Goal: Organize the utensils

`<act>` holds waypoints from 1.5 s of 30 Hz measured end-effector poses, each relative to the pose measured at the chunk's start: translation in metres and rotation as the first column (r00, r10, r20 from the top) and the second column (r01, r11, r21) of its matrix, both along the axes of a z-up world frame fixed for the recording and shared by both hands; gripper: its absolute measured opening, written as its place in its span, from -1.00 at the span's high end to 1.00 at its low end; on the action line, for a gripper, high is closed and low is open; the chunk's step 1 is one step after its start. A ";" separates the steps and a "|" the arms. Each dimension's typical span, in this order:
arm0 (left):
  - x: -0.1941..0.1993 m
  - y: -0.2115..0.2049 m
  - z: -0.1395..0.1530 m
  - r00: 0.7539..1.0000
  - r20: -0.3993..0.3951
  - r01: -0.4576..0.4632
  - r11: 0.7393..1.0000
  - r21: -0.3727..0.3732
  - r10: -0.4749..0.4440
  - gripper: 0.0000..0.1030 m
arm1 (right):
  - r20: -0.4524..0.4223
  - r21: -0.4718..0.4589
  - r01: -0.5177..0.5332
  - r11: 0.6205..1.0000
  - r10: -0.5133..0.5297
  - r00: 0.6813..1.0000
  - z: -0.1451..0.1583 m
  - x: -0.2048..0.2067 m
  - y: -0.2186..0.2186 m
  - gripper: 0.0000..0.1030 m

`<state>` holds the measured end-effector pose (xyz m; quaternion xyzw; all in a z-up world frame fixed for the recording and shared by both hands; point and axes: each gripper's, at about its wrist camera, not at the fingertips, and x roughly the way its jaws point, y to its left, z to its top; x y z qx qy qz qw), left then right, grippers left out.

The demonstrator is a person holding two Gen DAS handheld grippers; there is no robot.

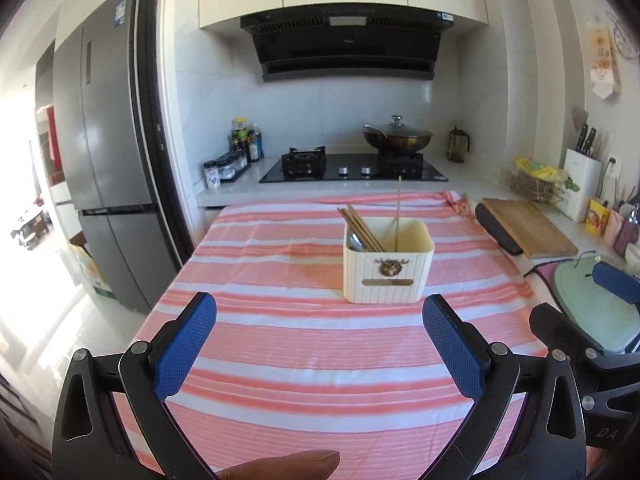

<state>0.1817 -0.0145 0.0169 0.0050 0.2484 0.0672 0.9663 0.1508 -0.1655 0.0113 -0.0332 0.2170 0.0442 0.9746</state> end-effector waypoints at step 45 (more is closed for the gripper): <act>0.005 -0.005 -0.008 0.999 -0.035 -0.003 1.000 -0.002 0.003 -0.99 | 0.007 -0.022 0.018 1.000 -0.018 1.000 0.000 -0.007 0.002 -0.99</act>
